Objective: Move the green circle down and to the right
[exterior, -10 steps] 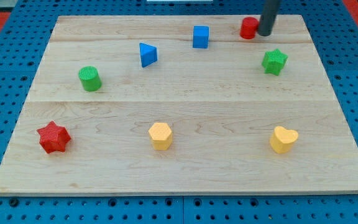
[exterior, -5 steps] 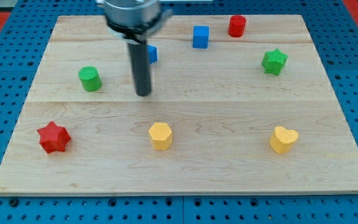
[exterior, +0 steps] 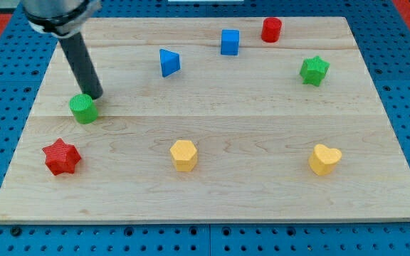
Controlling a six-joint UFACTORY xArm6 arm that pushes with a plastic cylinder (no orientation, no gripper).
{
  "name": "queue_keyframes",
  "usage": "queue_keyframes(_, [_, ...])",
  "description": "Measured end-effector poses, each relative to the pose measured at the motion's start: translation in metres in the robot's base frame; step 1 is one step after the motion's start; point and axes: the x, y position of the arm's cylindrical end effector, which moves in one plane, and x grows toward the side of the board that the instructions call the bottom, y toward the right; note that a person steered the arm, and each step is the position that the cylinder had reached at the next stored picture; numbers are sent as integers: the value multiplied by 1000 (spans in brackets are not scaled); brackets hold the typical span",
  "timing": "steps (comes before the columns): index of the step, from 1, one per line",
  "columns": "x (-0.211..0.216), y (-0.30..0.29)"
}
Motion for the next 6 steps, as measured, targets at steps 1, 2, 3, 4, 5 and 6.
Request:
queue_keyframes(1, [0, -90])
queue_keyframes(2, [30, -57])
queue_keyframes(3, [33, 11])
queue_keyframes(4, [23, 23])
queue_keyframes(5, [0, 27])
queue_keyframes(6, [-10, 26])
